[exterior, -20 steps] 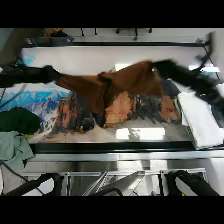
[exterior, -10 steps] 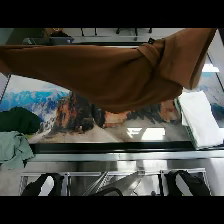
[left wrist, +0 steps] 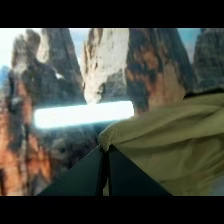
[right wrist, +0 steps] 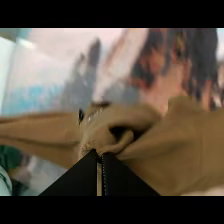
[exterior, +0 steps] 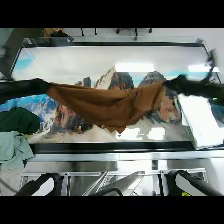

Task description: Fold the shirts.

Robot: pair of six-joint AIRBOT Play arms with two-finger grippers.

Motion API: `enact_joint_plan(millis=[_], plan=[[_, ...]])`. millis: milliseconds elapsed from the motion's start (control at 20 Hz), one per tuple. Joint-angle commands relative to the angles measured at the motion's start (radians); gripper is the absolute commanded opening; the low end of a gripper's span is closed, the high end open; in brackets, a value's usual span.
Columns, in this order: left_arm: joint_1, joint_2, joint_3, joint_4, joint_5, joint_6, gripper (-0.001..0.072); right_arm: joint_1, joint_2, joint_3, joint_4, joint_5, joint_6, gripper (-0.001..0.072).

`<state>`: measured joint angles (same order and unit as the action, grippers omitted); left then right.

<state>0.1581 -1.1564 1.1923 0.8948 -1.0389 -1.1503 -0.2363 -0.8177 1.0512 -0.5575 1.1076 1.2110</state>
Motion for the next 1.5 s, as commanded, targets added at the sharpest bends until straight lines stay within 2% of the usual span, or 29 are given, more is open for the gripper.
enact_joint_plan(millis=[0,50,100,150,250,350,500,700,800,900,1050,1150,1250,1400,1450], plan=[[-0.094,-0.246,0.013,0.002,0.161,0.019,0.0055,0.0,-0.21,-0.106,0.0,-0.068,-0.138,0.0025],[-0.095,-0.311,0.063,0.001,0.14,0.014,0.0494,0.0,-0.265,-0.101,0.004,-0.105,-0.169,0.0025],[-0.093,-0.36,0.114,0.002,0.112,-0.023,0.0684,-0.001,-0.306,-0.089,0.003,-0.134,-0.193,0.0027],[-0.08,-0.399,0.174,0.002,0.055,-0.066,0.0688,-0.003,-0.339,-0.068,0.002,-0.15,-0.218,0.0044],[-0.039,-0.444,0.282,0.001,-0.087,-0.138,0.0688,-0.019,-0.364,-0.014,-0.009,-0.144,-0.283,0.0394],[0.003,-0.449,0.323,-0.003,-0.227,-0.193,0.0688,-0.056,-0.353,0.051,-0.05,-0.096,-0.314,0.0529],[0.006,-0.385,0.2,-0.006,-0.348,-0.213,0.0687,-0.111,-0.315,0.093,-0.133,0.018,-0.314,0.0532],[-0.11,-0.178,-0.206,-0.014,-0.273,-0.213,0.0687,-0.13,-0.276,0.091,-0.29,0.15,-0.314,0.0532],[-0.204,-0.079,-0.411,-0.109,-0.16,-0.216,0.0687,-0.129,-0.276,0.084,-0.291,0.148,-0.323,0.0531],[-0.316,-0.008,-0.586,-0.242,0.042,-0.216,0.0688,-0.121,-0.281,0.07,-0.286,0.125,-0.323,0.0531],[-0.499,0.019,-0.734,-0.408,0.34,-0.216,0.0687,-0.122,-0.287,0.064,-0.275,0.119,-0.323,0.053],[-0.602,-0.017,-0.748,-0.487,0.461,-0.212,0.0687,-0.122,-0.287,0.063,-0.263,0.108,-0.325,0.053],[-0.681,-0.076,-0.711,-0.505,0.549,-0.212,0.0687,-0.122,-0.287,0.063,-0.253,0.104,-0.325,0.0526],[-0.748,-0.201,-0.593,-0.502,0.606,-0.212,0.0686,-0.122,-0.287,0.063,-0.25,0.105,-0.325,0.0524],[-0.754,-0.243,-0.554,-0.501,0.608,-0.212,0.0654,-0.122,-0.287,0.063,-0.25,0.105,-0.325,0.0524]])
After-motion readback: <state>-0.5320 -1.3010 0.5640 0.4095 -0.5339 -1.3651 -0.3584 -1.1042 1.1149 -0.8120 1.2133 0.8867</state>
